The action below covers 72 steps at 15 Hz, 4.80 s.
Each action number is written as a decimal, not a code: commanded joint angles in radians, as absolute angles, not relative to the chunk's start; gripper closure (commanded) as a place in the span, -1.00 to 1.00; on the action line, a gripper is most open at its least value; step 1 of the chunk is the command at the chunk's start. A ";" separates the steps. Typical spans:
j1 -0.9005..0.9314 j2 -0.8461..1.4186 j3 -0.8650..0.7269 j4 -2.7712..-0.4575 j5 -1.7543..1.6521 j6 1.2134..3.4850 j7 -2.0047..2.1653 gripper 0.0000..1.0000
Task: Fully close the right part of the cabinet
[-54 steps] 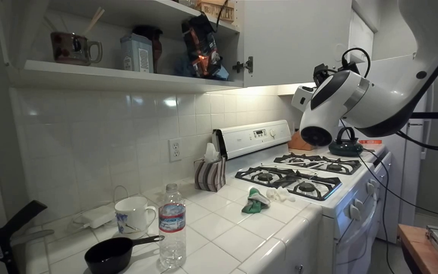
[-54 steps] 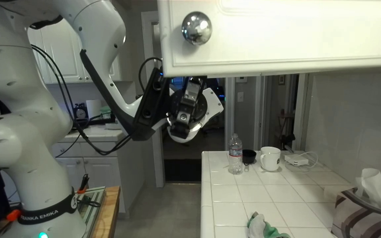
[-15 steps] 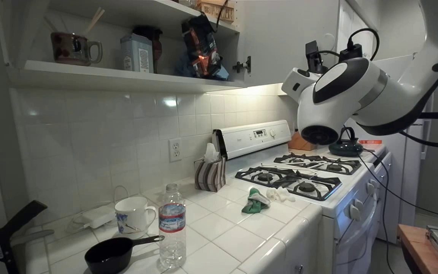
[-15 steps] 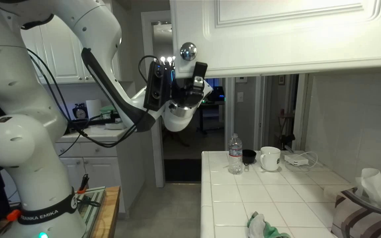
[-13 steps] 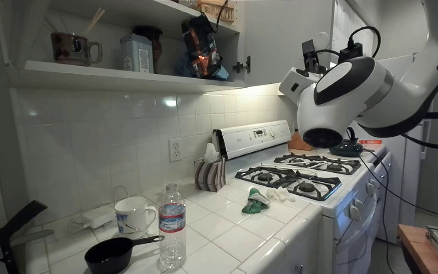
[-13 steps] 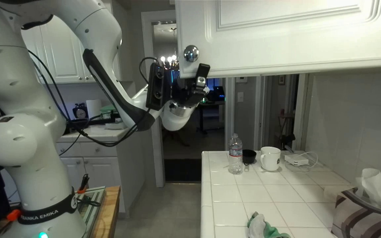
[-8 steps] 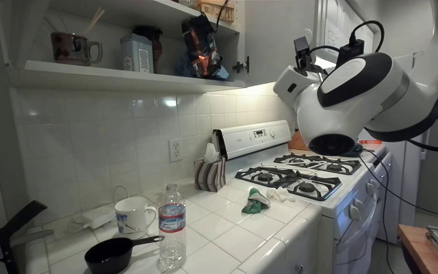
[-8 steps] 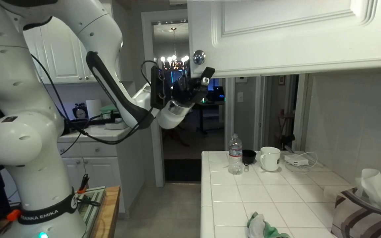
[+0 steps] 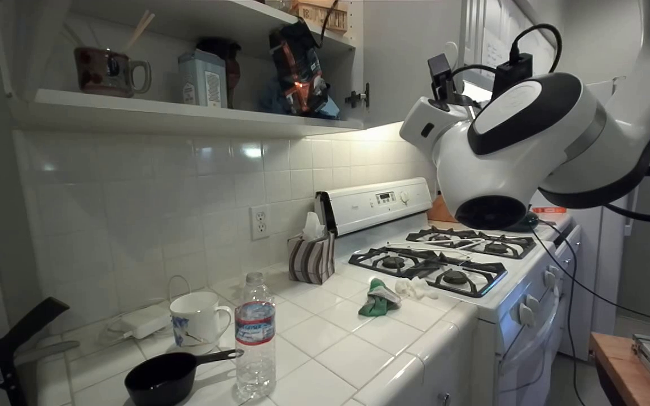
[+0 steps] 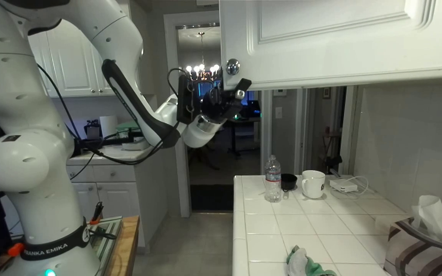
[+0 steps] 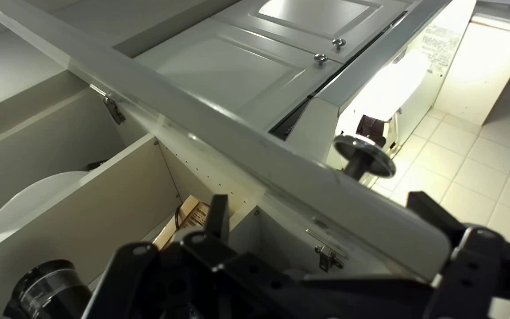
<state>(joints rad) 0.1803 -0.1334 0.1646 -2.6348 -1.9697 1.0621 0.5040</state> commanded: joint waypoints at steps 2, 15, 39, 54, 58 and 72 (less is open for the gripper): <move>0.233 -0.049 0.225 -2.581 -1.996 0.978 0.501 -1.00; 0.318 0.041 0.340 -2.531 -1.913 0.956 0.683 -1.00; -0.146 -0.103 0.217 -2.750 -1.773 0.838 0.889 -1.00; -0.364 -0.117 0.606 -2.752 -1.679 0.816 0.867 -1.00; -0.430 -0.131 0.732 -2.751 -1.483 0.816 0.993 -1.00; -0.501 -0.105 0.748 -2.679 -1.548 0.816 0.954 -1.00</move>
